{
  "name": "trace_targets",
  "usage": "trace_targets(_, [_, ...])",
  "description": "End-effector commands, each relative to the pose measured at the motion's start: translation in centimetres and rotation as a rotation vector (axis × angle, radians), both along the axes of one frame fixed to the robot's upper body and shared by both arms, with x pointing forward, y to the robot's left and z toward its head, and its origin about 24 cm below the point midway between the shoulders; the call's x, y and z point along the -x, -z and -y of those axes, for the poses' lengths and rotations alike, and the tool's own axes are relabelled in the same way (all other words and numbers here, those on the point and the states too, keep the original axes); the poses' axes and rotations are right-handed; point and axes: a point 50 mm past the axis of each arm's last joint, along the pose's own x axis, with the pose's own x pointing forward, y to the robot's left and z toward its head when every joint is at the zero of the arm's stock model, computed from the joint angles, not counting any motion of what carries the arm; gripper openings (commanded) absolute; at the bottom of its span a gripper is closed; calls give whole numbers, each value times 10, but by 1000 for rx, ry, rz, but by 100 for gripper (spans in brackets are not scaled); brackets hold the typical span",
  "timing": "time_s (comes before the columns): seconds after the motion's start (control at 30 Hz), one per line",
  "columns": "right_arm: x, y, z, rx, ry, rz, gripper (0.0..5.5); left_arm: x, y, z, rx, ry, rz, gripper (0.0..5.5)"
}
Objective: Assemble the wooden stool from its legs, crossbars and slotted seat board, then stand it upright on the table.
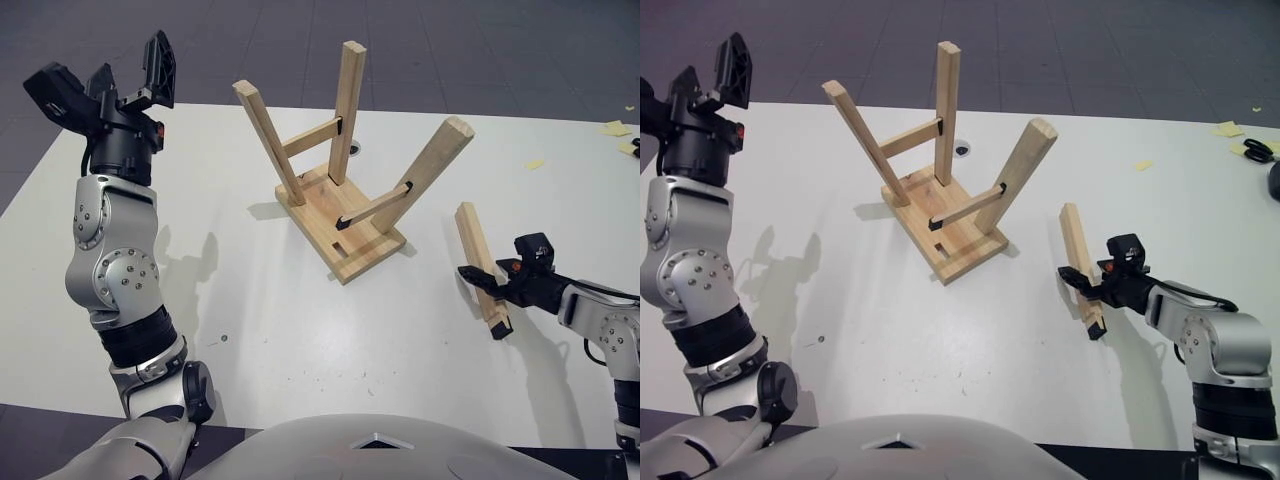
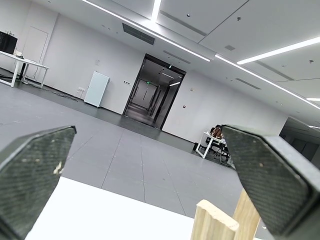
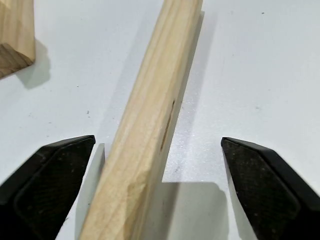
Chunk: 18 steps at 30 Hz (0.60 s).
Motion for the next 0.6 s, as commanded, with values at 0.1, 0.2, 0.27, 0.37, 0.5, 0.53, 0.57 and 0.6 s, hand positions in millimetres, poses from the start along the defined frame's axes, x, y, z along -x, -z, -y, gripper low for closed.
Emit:
trace_targets(0.1, [-4, -9, -1, 79, -73, -22, 357, 7, 3, 0, -7, -27, -11, 540])
trace_targets(0.2, [-5, -10, 1, 109, -98, -46, 302, 10, 6, 2, -1, -36, -20, 540])
trace_targets(0.27, [-7, -12, 2, 119, -110, -52, 273, 12, 9, 4, 0, -42, -26, 540])
trace_targets(0.37, [-12, -16, 1, 135, -129, -50, 224, 16, 11, 4, 3, -55, -31, 540])
trace_targets(0.5, [-26, -25, 0, 153, -154, -21, 161, 18, 12, 4, 8, -82, -27, 540])
trace_targets(0.53, [-30, -28, 0, 161, -152, -9, 157, 18, 13, 5, 10, -85, -26, 540])
trace_targets(0.57, [-35, -29, 1, 166, -144, 3, 135, 18, 13, 6, 11, -88, -24, 540])
trace_targets(0.6, [-40, -30, 3, 172, -126, 13, 119, 18, 13, 6, 12, -92, -23, 540])
